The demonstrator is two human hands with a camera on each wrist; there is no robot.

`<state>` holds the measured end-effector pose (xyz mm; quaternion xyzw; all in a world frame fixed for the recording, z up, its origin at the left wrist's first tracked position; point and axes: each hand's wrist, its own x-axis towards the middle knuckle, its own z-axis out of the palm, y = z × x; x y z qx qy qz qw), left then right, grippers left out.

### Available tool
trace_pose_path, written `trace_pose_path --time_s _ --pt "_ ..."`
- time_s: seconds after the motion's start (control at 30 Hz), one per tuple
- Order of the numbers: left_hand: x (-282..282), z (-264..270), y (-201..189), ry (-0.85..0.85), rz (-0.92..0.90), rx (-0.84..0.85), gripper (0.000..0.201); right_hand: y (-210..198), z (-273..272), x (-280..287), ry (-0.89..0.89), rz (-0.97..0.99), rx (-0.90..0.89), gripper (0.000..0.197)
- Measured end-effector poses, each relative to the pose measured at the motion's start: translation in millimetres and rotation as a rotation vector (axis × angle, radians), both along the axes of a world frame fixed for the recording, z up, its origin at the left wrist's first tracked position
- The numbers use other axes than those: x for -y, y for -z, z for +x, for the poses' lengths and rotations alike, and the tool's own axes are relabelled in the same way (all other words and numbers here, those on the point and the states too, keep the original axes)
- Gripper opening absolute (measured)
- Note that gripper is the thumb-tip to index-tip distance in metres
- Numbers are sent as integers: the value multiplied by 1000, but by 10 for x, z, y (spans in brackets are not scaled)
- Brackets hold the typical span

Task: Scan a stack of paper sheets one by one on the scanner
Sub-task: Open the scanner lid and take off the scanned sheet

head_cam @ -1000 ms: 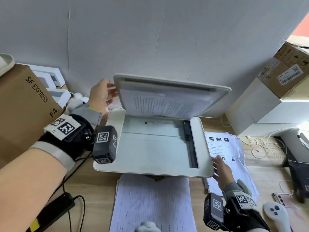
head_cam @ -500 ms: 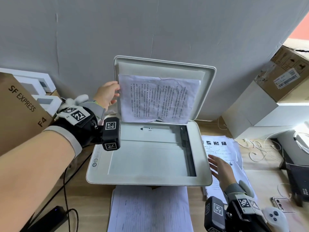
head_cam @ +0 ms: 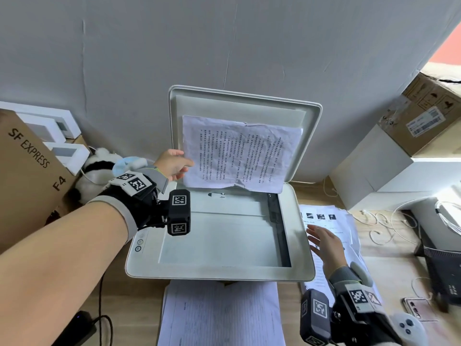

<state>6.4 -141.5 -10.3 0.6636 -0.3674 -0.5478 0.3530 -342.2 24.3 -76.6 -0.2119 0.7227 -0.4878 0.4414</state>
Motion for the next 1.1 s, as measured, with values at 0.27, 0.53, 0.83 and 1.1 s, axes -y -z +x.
trace_pose_path --time_s 0.27,0.53,0.83,1.1 --pt "81 -99 102 -187 -214 160 48 -277 87 537 -37 -99 -42 23" --pt "124 -164 183 -257 -273 145 41 -449 225 1303 -123 -106 26 32" --pt "5 -134 182 -108 -245 -143 20 -416 284 1363 -137 -131 51 24" --pt "-641 91 232 57 -185 -499 28 -248 106 654 -57 -201 490 7"
